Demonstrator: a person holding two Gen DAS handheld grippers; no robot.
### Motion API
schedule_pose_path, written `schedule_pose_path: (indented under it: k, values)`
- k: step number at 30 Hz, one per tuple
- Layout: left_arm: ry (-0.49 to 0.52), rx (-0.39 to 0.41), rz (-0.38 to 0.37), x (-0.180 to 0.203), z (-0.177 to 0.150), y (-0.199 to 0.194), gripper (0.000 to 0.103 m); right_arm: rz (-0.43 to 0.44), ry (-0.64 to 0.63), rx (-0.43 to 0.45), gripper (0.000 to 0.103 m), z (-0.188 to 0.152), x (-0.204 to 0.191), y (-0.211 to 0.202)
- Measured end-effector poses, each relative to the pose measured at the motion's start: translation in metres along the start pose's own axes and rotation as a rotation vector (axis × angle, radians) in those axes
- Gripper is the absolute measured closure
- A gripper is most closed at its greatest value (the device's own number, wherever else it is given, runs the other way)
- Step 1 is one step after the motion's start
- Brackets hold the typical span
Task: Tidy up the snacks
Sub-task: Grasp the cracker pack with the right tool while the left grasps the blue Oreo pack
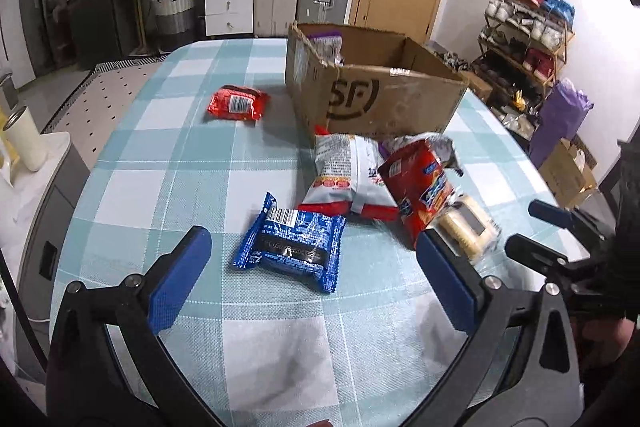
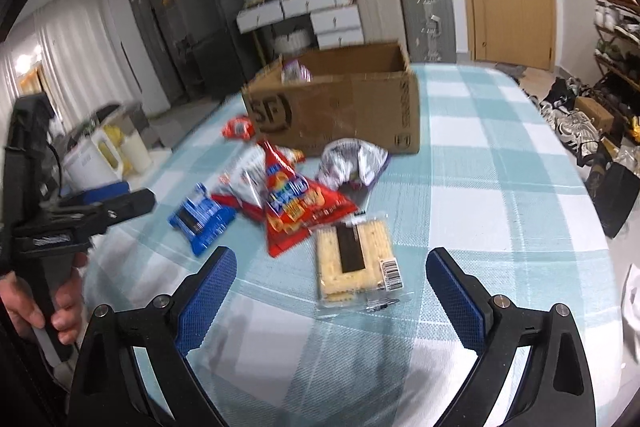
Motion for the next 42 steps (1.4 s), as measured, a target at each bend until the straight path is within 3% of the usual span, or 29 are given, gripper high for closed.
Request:
schedule_pose_path:
  k: [5,13,15,17,20,22,28,42]
  values:
    - [-0.005,-0.023,-0.010,0.000,0.001,0.016,0.001,-0.007,-0.027,-0.079,0.006,0.002,0.007,0.032]
    - [-0.020,-0.052,-0.009,-0.010,-0.001,0.031,0.001,-0.038,-0.039,-0.131,0.006,-0.001,0.013,0.060]
    - [-0.028,-0.059,-0.008,-0.015,-0.003,0.034,0.001,-0.044,-0.041,-0.144,0.010,0.000,0.013,0.065]
    - [-0.038,-0.069,-0.007,-0.020,-0.005,0.036,0.001,-0.050,-0.049,-0.166,0.024,-0.001,0.013,0.072]
    - [-0.049,-0.081,-0.004,-0.027,-0.008,0.038,0.001,-0.074,-0.098,-0.185,0.031,-0.003,0.007,0.078]
    - [-0.060,-0.086,0.002,-0.033,-0.010,0.040,0.001,-0.102,-0.137,-0.191,0.045,-0.004,0.003,0.080]
    - [-0.092,-0.106,0.007,-0.045,-0.014,0.045,0.001,-0.091,-0.140,-0.175,0.046,-0.004,0.005,0.079]
    - [-0.038,-0.135,0.000,-0.032,-0.009,0.061,0.001,-0.049,-0.064,-0.129,0.046,-0.007,0.012,0.056]
Point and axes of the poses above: each gripper's, at about its wrist camera, not at the fingertips, and y roughly the way its jaws point, x to its right, z to its top, the point moved 2 cm from there along y, roughly the way its jaws point, and after that the axes turned 4 degrees about z, right-handed, at the moved point
